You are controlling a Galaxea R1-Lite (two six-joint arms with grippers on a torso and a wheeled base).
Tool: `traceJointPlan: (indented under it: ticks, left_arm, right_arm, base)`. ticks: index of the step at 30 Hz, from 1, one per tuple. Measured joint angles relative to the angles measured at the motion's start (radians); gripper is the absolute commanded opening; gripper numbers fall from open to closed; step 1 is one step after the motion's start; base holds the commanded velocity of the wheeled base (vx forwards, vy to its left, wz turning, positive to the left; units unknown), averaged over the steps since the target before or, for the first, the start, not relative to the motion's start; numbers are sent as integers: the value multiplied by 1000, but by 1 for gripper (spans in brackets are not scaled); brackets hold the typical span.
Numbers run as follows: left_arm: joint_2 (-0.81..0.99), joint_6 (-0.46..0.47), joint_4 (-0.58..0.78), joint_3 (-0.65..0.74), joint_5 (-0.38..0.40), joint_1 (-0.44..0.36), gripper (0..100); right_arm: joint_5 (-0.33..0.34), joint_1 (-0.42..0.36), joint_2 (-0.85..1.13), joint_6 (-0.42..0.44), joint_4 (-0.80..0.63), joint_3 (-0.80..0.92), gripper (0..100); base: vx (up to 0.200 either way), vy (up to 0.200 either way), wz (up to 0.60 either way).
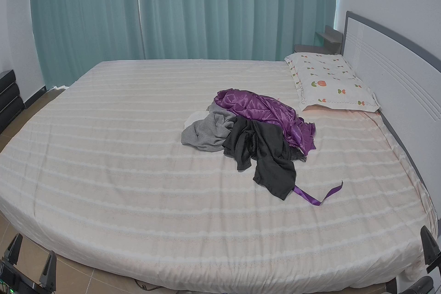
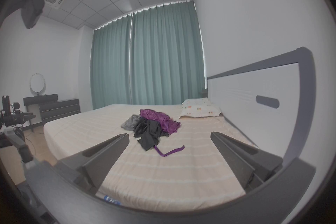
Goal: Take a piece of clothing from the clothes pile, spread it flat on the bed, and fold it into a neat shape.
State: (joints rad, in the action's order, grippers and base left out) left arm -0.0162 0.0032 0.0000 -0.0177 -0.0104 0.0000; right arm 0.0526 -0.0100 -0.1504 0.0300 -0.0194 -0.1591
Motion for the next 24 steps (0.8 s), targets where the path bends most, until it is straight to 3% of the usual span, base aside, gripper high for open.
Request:
traceJointPlan:
  ticks: [13,19,24]
  left_arm:
    - [0,0,0,0,0,0,100]
    - [0,0,0,0,0,0,100]
    - [0,0,0,0,0,0,100]
  right_arm:
    - [90,-55,-515,51,110,-61,100]
    - [104,-89,-815,77,236,-121,100]
    - [109,-129,-1069,157,352,-201,100]
  base:
    - [0,0,0]
    - [0,0,0]
    - [0,0,0]
